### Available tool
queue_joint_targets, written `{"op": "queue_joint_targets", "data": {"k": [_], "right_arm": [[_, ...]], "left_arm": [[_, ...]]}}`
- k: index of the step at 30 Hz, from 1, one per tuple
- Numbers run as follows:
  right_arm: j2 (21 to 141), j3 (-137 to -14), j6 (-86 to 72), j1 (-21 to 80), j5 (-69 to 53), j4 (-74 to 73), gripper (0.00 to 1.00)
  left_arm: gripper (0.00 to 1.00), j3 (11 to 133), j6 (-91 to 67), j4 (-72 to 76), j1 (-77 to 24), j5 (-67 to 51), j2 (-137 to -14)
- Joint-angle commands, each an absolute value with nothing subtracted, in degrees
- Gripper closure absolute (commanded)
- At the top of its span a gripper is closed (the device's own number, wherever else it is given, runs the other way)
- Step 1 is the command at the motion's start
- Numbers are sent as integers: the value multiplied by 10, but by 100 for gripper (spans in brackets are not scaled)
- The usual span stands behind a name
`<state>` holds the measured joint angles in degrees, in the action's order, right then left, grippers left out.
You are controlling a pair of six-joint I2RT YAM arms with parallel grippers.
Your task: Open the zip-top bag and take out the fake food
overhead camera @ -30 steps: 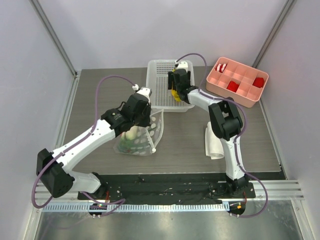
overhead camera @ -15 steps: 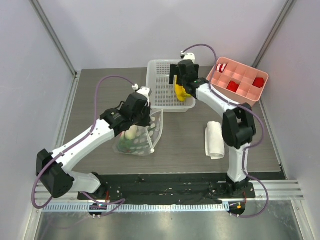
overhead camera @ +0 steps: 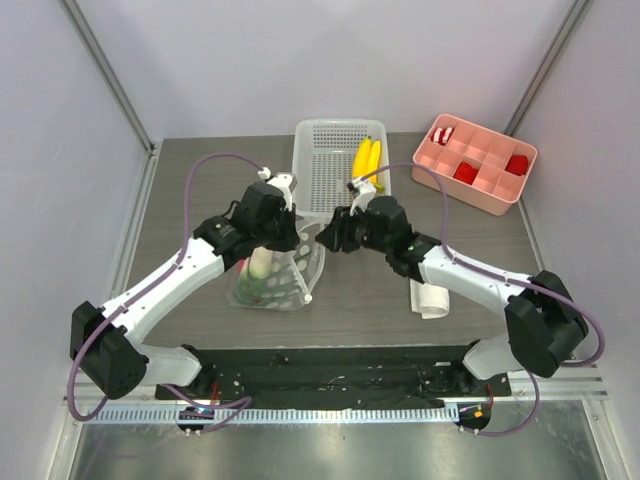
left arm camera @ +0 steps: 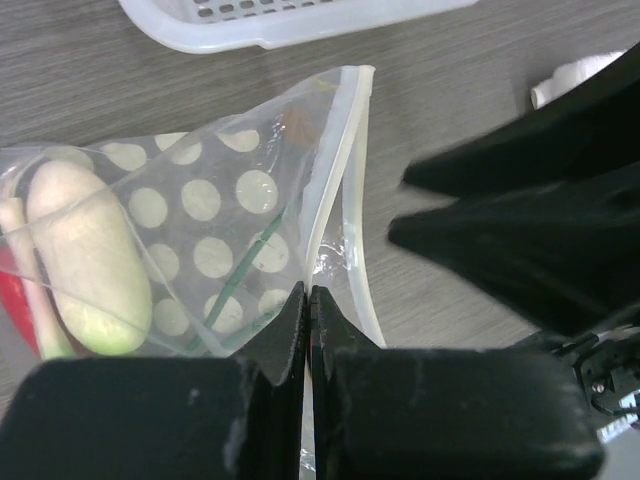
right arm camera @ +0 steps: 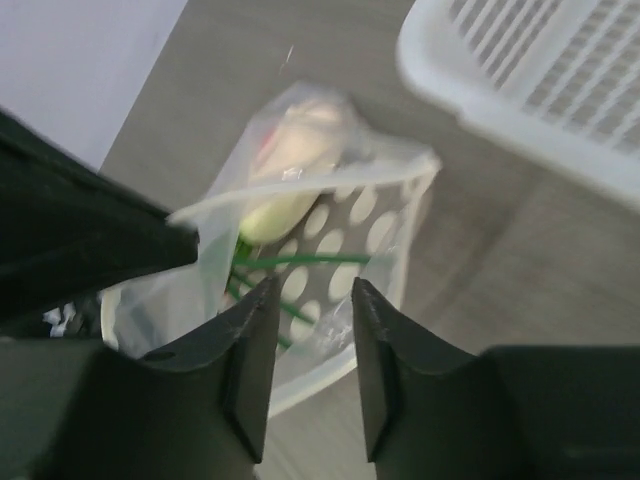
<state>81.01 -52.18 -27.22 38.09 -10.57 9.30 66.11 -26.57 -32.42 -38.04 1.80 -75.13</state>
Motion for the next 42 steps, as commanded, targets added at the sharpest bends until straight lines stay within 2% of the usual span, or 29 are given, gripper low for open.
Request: {"op": "queue_joint_targets", "data": {"k": [1, 5, 9, 13, 18, 21, 26, 30, 36, 39, 42], "right_arm": [[835, -497, -257, 395, -231, 216, 62], [891, -518, -219, 403, -248, 214, 59], [957, -556, -249, 406, -263, 201, 59], [998, -545, -317, 428, -250, 321, 53], [1051, -571, -328, 451, -223, 346, 41], [1048, -567, -381, 451, -174, 302, 37], [1004, -515, -494, 451, -120, 331, 26], [991, -548, -553, 451, -60, 211, 20], [1039, -587, -660, 464, -87, 178, 21], [1052, -594, -669, 478, -56, 178, 22], [1067, -595, -686, 483, -44, 194, 31]], "left_arm": [[100, 659, -261, -307, -380, -19, -749], [100, 660, -259, -308, -377, -23, -745], [100, 657, -258, -307, -373, -21, -741], [100, 656, -264, -301, -365, -43, -744], [100, 653, -266, -294, -363, -62, -752], [100, 651, -267, -294, -363, -61, -756], [100, 654, -269, -295, -358, -62, -760], [100, 653, -270, -294, -355, -64, -759], [100, 653, -270, -294, -354, -64, -758], [100, 653, -269, -294, -355, -63, -758], [100, 652, -269, -294, -355, -63, -759]]}}
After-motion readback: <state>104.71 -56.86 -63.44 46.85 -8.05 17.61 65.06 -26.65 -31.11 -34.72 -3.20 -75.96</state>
